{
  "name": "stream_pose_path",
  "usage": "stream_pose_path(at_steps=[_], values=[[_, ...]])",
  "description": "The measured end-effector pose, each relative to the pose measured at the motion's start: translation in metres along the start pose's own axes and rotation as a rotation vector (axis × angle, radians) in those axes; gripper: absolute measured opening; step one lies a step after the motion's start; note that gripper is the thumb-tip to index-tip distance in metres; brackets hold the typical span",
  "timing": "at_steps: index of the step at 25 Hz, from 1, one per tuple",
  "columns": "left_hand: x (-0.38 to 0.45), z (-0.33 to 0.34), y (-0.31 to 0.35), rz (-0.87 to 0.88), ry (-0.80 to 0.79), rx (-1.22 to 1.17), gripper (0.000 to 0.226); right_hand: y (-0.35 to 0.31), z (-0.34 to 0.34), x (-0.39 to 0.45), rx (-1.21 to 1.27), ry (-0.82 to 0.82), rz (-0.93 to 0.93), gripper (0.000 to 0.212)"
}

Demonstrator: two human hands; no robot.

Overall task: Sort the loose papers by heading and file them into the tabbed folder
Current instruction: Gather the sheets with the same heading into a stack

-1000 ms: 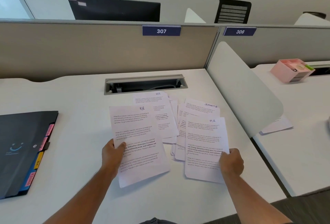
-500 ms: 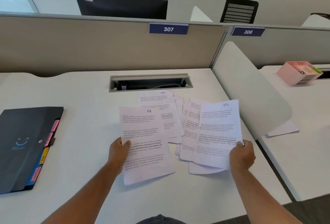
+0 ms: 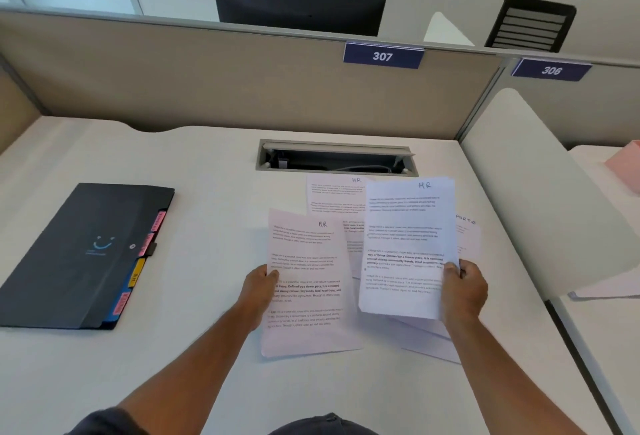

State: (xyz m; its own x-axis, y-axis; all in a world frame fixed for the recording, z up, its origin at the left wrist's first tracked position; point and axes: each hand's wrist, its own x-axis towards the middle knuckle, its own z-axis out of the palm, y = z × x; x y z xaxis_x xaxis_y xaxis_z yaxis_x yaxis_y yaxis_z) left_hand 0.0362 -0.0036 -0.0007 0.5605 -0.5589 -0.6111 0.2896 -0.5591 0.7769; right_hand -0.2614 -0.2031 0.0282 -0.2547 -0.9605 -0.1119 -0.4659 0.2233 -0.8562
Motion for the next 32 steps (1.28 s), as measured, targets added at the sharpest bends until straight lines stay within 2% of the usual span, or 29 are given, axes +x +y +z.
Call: stream_pose_path(at_steps=[3, 10, 16, 23, 26, 29, 32], values=[[0.001, -0.005, -0.002, -0.015, 0.008, -0.012, 0.026, -0.003, 0.022, -0.02, 0.013, -0.122, -0.023, 0.008], [-0.003, -0.022, 0.0, -0.058, 0.062, -0.09, 0.027, 0.004, 0.089, -0.086, -0.15, -0.463, -0.021, 0.012], [-0.004, -0.035, -0.007, -0.044, 0.073, -0.119, 0.03, -0.01, 0.115, -0.116, -0.198, -0.576, 0.021, 0.013], [-0.002, -0.043, -0.013, -0.016, 0.124, -0.047, 0.016, -0.02, 0.132, -0.13, -0.176, -0.714, 0.024, 0.01], [0.001, -0.046, -0.015, -0.018, 0.165, -0.024, 0.018, -0.028, 0.127, -0.116, -0.184, -0.598, -0.037, 0.011], [0.006, -0.054, -0.018, -0.01, 0.226, -0.017, 0.019, -0.03, 0.118, -0.082, -0.308, -0.33, -0.136, 0.03], [0.009, -0.059, -0.02, -0.017, 0.251, -0.012, 0.019, -0.029, 0.109, -0.05, -0.481, -0.164, -0.109, 0.052]])
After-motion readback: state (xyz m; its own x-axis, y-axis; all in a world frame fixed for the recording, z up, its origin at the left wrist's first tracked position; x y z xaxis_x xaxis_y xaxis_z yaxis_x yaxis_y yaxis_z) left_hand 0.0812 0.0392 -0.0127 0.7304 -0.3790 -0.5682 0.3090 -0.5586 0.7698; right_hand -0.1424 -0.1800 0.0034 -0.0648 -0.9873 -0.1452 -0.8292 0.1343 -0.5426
